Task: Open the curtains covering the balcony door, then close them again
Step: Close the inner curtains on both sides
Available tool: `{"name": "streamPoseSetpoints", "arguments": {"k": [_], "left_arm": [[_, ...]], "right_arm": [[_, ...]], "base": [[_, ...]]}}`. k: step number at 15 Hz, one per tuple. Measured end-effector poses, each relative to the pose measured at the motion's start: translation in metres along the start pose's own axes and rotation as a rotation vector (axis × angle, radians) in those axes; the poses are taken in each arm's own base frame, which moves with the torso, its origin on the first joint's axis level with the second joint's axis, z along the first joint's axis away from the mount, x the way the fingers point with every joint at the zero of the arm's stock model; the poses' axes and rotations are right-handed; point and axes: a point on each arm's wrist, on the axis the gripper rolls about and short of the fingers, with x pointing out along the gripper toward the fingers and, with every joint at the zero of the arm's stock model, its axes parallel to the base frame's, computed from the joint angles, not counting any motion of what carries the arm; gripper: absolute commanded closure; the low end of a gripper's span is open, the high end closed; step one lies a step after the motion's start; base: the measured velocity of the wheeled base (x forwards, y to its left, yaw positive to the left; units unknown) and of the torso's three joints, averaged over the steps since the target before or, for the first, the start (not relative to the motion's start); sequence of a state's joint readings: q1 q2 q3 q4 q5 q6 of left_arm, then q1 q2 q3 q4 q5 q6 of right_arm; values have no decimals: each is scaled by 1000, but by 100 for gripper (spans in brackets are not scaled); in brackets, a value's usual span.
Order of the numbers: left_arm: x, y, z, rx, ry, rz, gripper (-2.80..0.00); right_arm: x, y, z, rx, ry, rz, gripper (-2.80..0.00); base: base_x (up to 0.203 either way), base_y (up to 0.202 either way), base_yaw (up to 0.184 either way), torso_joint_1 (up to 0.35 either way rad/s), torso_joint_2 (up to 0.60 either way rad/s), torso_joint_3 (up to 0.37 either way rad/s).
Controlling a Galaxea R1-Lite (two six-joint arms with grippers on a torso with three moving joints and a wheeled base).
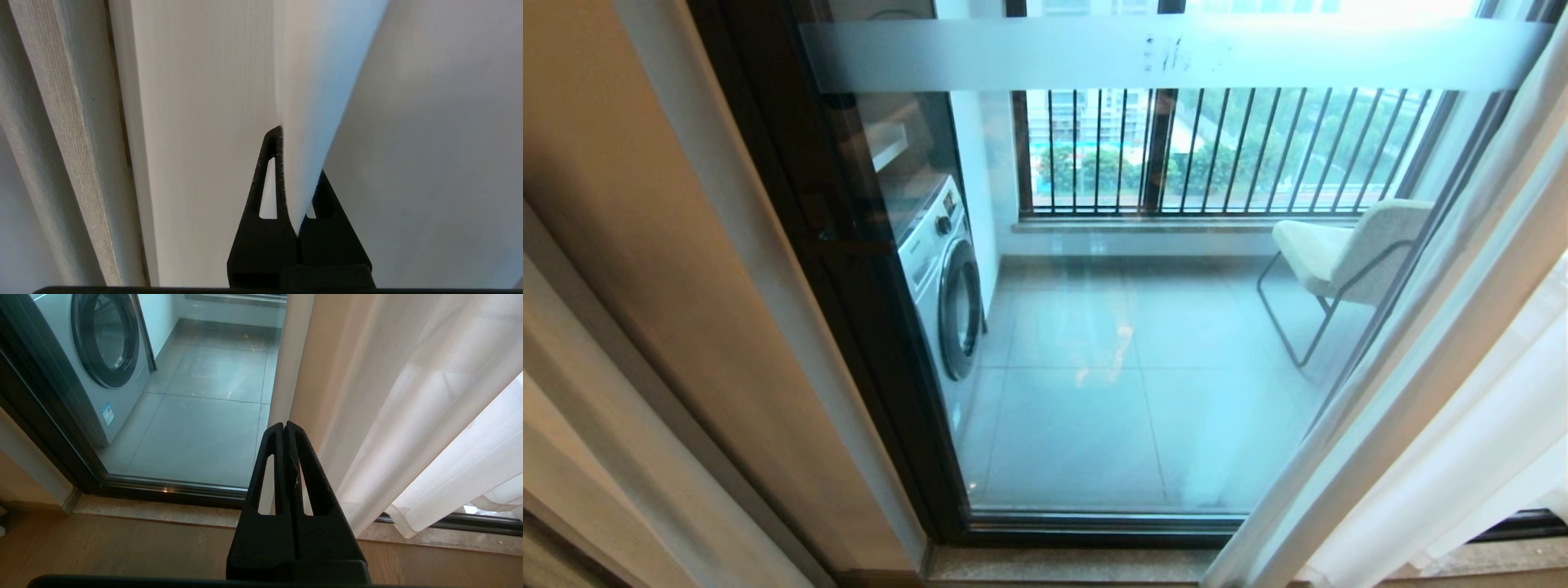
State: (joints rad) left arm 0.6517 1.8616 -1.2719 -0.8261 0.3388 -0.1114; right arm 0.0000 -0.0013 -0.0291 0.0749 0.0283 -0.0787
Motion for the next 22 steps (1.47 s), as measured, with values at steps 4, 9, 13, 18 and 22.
{"name": "streamPoseSetpoints", "arguments": {"k": [4,9,13,18,22], "left_arm": [[-2,0,4,-3,-9,-1,0],[-7,0,14,-11,-29,-8,0],[-16,-5,26,-43,-48,-57,0],[-44,-17,38,-105,-30,-169,0],[-65,-33,51,-150,-44,-257,0]], "right_arm": [[0,0,0,0,0,0,0],[0,0,0,0,1,0,0],[0,0,0,0,1,0,0],[0,0,0,0,0,0,0],[0,0,0,0,0,0,0]], "base": [[0,0,0,0,0,0],[0,0,0,0,0,0],[0,0,0,0,0,0],[0,0,0,0,0,0],[0,0,0,0,0,0]]}}
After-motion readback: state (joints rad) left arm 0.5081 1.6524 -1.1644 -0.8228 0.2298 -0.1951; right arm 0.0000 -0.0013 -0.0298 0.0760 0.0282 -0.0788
